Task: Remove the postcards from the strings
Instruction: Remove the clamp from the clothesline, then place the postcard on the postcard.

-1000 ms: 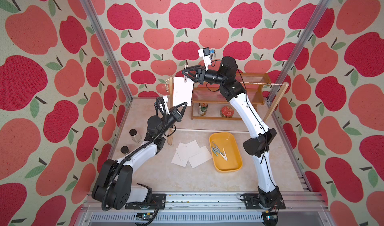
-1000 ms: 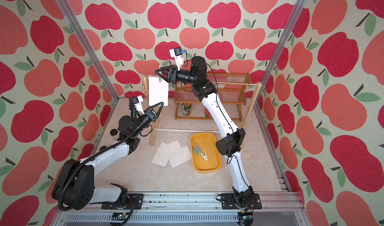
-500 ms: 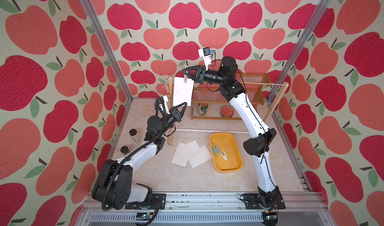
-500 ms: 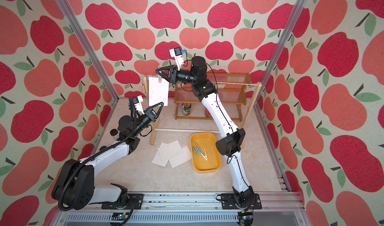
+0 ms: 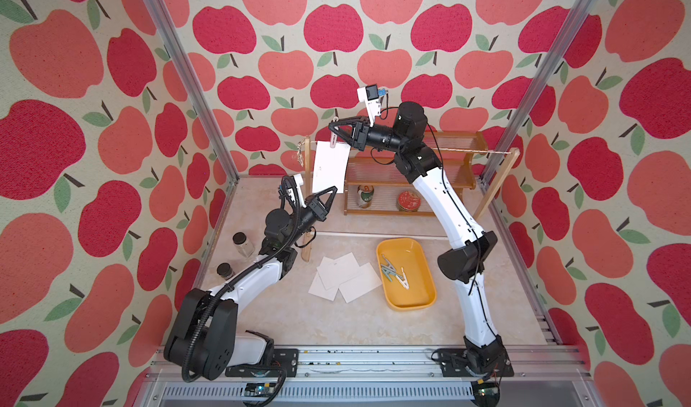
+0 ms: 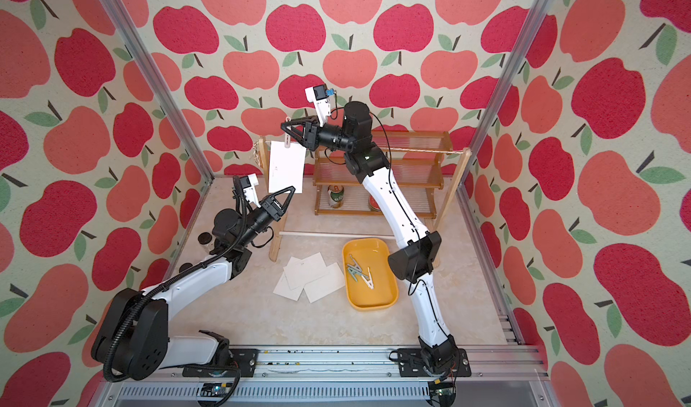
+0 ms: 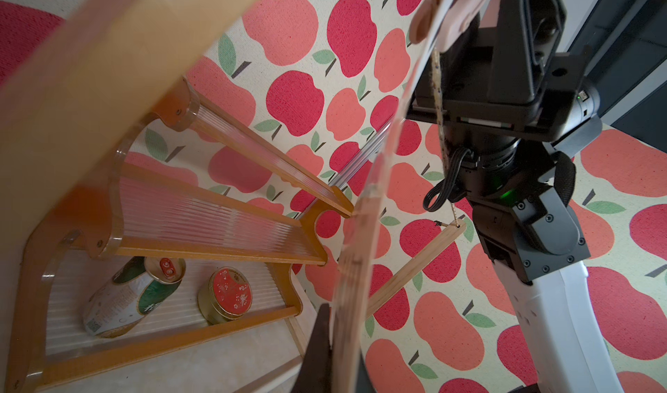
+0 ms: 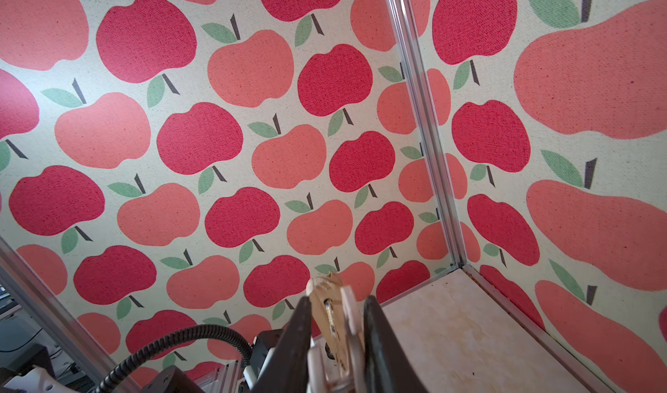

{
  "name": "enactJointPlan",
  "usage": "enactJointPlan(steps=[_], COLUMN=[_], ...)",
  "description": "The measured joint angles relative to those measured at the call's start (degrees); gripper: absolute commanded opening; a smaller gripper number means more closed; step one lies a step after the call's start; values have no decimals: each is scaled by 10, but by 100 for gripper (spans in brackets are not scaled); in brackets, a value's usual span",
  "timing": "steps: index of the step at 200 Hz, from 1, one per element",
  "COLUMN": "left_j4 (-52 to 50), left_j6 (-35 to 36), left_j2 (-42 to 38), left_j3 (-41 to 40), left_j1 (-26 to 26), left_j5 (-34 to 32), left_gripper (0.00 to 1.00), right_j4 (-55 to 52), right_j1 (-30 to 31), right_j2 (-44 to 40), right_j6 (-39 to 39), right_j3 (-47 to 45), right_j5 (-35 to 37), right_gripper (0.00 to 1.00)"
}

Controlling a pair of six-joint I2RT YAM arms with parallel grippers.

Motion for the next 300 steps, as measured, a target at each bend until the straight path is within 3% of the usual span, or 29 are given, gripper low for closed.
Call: enactJointPlan(steps=[70, 131, 170, 202, 255, 300], left_j4=[-40, -142, -233, -309, -426, -440], left_j6=[10, 36, 50, 62, 74, 74], left_j2=[-54, -116, -160, -165, -105, -38], left_j3=[-37, -51, -68, -68, -68, -90], left_j1=[-8, -28, -40, -41, -41, -40], left_j5=[0, 13, 26, 54, 102, 125], left_gripper=[0, 0, 0, 0, 0, 0], right_j4=[-6, -13, -3, 19, 46, 44], right_j1=[-2, -9, -12, -14, -16, -16], right_j2=[-28, -93, -186, -288, -462, -570], right_j6=[-19, -39, -49, -62, -85, -93], right_j3=[0, -38, -142, -282, -540, -694], right_j5=[28, 38, 40, 40, 61, 86], right_gripper=[26, 26, 26, 26, 26, 26])
